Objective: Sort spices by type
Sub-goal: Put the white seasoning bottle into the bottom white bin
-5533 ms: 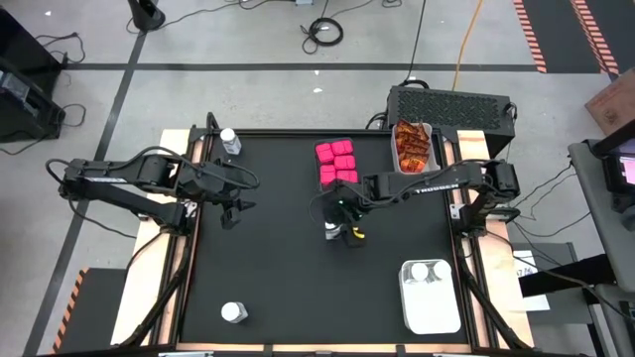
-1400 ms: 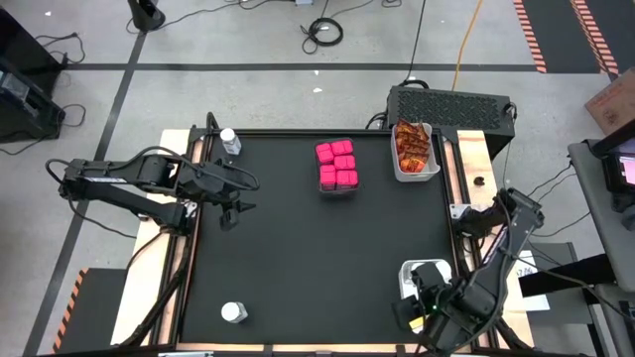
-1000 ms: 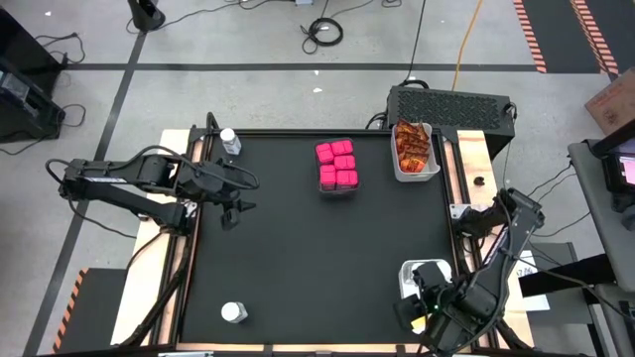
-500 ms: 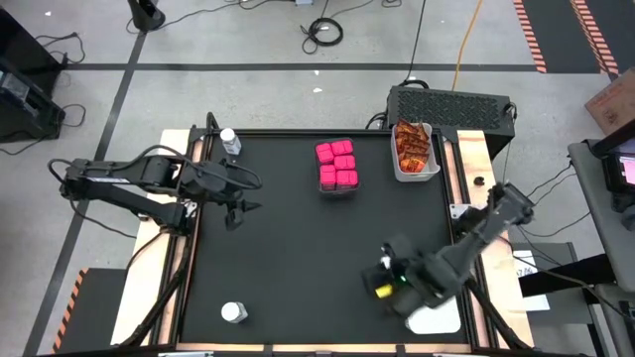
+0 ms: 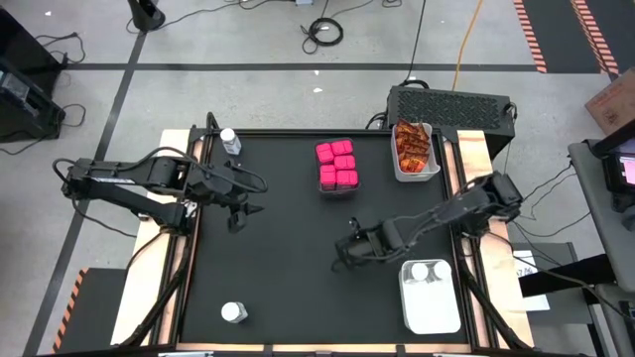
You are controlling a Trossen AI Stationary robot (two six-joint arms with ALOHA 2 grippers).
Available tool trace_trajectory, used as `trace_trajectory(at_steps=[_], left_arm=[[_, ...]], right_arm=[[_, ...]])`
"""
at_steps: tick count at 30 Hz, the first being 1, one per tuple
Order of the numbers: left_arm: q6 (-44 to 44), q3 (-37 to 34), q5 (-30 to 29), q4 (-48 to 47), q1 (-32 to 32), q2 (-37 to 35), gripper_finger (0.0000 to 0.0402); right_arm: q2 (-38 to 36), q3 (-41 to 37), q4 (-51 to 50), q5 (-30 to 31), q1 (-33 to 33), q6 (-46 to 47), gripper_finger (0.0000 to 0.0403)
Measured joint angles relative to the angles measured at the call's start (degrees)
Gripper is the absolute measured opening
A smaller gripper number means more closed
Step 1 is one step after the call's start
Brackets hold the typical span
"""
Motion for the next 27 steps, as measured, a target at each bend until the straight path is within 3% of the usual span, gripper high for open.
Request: trace_trajectory(at_steps=[7,14,20,27], left_arm=[[-0.3,0.0,0.2,-1.9,0.0,0.0,0.0253],[-0.3,0.0,0.2,-2.1,0.0,0.0,0.0253],[0.0,0.0,0.2,-2.0,0.0,0.0,0.0253],[0.0,0.0,0.2,-1.9,0.0,0.0,0.0253]], right_arm=[[-0.1,-2.9,3.5,-0.7,-3.5,2.6,0.0201],[-0.1,-2.9,4.3,-0.6,-3.9,3.9,0.0232],[-0.1,-2.9,4.2,-0.3,-3.9,2.2,0.0260],[-0.1,-2.9,4.2,-1.0,-6.0,-6.4,0.0288]])
